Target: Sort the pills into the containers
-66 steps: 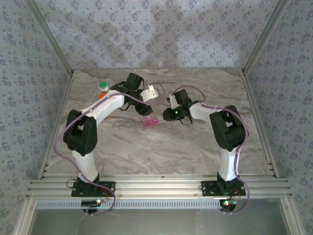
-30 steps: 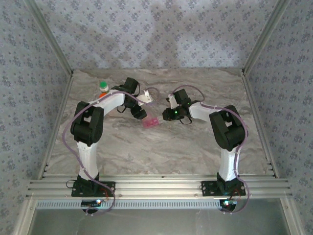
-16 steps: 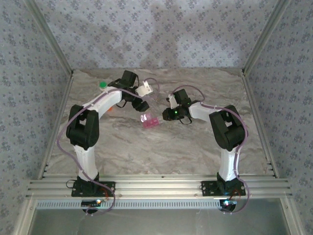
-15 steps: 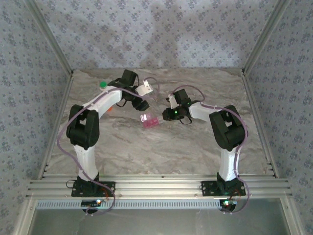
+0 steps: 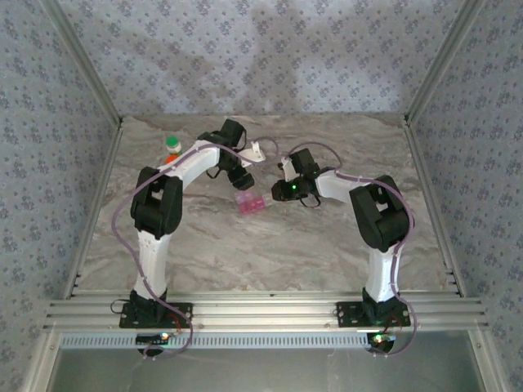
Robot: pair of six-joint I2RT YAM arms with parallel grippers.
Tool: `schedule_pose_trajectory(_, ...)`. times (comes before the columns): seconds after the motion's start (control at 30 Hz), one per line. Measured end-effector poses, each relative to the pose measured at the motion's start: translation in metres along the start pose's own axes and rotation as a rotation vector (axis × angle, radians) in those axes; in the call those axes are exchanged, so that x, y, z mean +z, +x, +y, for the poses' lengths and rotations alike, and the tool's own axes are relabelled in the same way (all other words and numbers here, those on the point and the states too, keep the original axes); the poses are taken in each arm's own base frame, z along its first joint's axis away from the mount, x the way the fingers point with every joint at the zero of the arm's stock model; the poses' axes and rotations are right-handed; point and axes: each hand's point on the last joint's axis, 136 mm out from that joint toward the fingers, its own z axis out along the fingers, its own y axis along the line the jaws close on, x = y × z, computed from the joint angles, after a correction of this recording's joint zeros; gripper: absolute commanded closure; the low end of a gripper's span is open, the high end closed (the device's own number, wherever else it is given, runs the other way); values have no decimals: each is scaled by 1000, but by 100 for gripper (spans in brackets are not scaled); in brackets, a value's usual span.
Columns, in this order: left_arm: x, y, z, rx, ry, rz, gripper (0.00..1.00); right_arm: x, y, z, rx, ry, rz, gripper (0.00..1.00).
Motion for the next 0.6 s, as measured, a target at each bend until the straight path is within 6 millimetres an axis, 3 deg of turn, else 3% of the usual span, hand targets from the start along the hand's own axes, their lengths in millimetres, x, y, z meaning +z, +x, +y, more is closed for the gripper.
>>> schedule_pose_trajectory(0.4,-2,-4,-12,38,17,12,26,0,0,0,0,1,0,72)
schedule_pose_trajectory(0.6,-9,-1,-42,71,53,21,25,0,0,0,0,2,-1,72)
